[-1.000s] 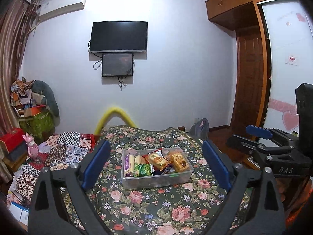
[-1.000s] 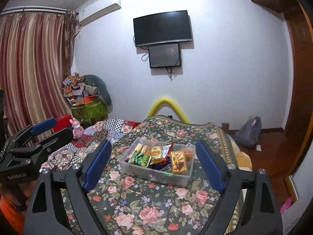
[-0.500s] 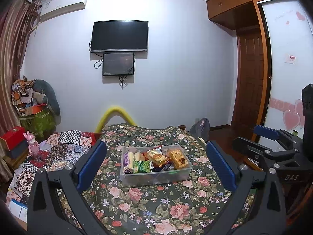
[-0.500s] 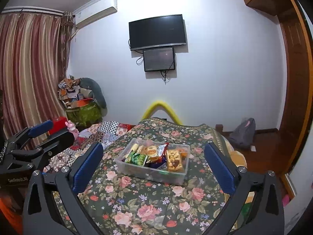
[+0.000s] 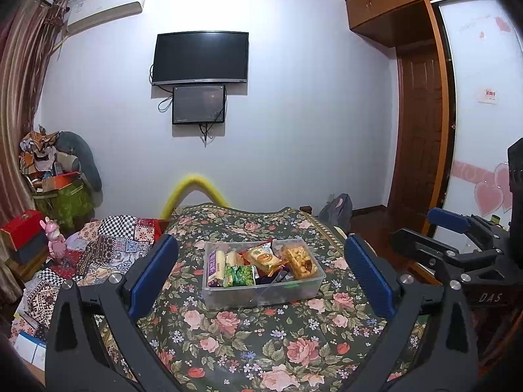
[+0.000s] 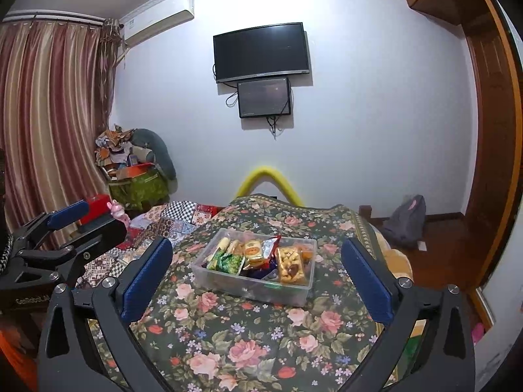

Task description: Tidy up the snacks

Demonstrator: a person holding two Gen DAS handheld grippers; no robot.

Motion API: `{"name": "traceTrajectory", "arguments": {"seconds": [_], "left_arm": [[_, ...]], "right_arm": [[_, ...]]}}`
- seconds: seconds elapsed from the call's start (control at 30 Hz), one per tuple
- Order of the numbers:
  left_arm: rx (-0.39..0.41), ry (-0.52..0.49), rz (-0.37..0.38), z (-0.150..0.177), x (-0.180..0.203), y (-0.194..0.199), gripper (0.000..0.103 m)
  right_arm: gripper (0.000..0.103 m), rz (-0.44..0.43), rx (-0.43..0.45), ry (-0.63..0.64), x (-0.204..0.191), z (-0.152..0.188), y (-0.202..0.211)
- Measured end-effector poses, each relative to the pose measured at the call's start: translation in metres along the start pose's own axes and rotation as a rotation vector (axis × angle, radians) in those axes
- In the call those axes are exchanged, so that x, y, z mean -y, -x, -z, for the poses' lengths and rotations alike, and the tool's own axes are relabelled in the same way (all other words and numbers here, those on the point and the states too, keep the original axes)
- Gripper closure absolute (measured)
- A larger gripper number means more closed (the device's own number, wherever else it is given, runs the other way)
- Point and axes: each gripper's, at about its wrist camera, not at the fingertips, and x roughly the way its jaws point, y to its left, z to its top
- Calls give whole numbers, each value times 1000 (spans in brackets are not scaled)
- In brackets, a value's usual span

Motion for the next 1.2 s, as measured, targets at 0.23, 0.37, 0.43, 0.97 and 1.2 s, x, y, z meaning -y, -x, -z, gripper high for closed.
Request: {"name": "traceTrajectory", "arguments": {"seconds": [0.23,0.37,0.43,0.97,1.2], "left_arm": [[3,-3,3,1,0,0,0],[10,-3,8,1,0,2,0],[12,-4,7,1,0,3,0],[10,-5,21,2,-1,4,0],[3,8,20,3,-4,2,0]], "right_arm": [[0,2,-1,0,0,1,0],[0,2,5,-1,1,0,1],[0,5,7,0,1,-1,2],[0,13,7,-1,2,-3,2],[0,13,3,-1,1,-2,1]]}}
